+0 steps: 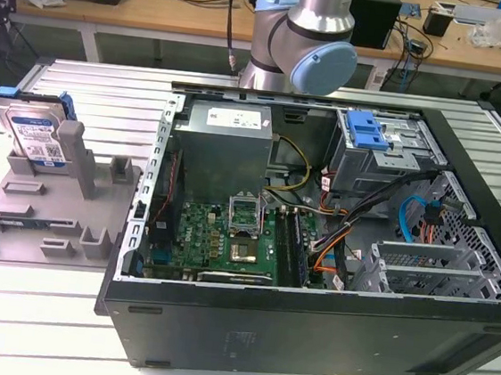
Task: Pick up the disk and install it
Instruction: 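Pick up the disk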
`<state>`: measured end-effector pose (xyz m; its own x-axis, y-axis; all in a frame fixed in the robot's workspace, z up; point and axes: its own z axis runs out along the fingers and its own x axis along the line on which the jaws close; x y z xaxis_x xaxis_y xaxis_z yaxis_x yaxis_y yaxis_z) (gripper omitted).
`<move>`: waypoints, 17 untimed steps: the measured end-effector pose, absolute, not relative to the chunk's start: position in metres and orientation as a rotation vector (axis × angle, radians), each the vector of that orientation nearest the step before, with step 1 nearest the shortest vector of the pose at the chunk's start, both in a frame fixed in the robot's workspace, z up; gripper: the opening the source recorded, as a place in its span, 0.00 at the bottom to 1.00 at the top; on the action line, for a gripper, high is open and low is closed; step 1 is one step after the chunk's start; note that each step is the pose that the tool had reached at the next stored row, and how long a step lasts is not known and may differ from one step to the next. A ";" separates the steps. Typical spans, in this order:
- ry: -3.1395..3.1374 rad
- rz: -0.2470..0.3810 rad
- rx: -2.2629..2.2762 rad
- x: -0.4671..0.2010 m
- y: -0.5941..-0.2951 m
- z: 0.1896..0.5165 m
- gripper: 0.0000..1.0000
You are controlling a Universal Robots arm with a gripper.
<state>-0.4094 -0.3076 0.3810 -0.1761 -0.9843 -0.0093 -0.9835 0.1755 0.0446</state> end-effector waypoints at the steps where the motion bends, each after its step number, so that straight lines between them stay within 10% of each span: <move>1: -2.361 -0.062 2.038 -0.409 -0.308 0.381 0.48; 17: -2.233 -0.051 2.166 -0.408 -0.308 0.381 0.48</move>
